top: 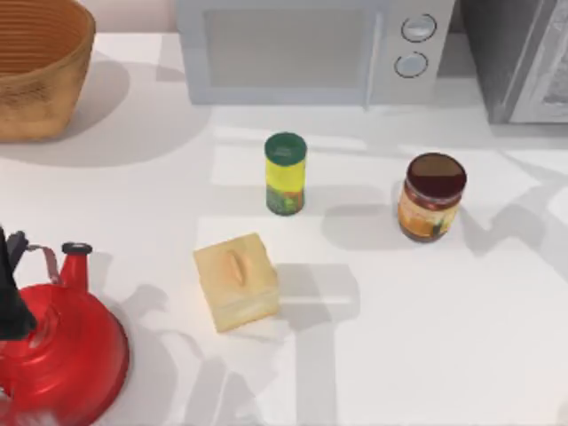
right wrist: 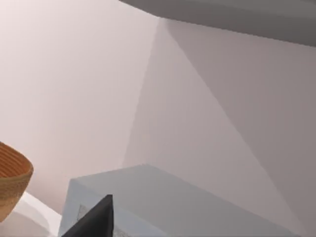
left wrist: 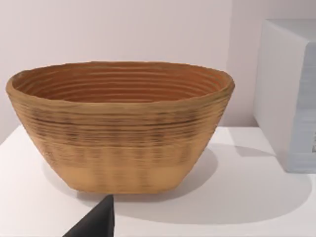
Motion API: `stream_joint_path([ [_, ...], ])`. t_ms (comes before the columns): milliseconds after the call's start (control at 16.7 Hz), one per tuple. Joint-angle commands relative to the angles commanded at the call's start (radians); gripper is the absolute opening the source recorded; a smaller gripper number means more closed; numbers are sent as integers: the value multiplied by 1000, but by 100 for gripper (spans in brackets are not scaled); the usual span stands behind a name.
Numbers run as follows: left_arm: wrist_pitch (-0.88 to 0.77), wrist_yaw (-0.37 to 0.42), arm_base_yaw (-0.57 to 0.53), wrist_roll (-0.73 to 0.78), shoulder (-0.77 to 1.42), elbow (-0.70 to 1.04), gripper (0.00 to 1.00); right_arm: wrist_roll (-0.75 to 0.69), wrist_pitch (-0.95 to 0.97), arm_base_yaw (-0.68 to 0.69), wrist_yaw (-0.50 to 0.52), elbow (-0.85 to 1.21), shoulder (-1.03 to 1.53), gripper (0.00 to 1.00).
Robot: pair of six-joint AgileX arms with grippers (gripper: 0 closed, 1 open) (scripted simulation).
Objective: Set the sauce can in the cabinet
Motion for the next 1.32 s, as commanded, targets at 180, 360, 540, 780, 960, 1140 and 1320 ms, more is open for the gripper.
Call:
stream_joint_path([
  [180,0,0,0,0,0,0,100,-13,91,-20,-98,83,152,100],
  [360,0,0,0,0,0,0,100,-29,180,-42,-196,166,305,100],
  [540,0,0,0,0,0,0,100,-41,261,-58,-295,243,464,100],
  [780,0,0,0,0,0,0,100,-41,346,-69,-426,324,681,100],
  [960,0,0,0,0,0,0,100,-37,400,-77,-521,377,848,100],
  [1140,0,0,0,0,0,0,100,-35,457,-86,-618,429,1028,100],
  [1320,0,0,0,0,0,0,100,-36,517,-87,-721,482,1220,100],
])
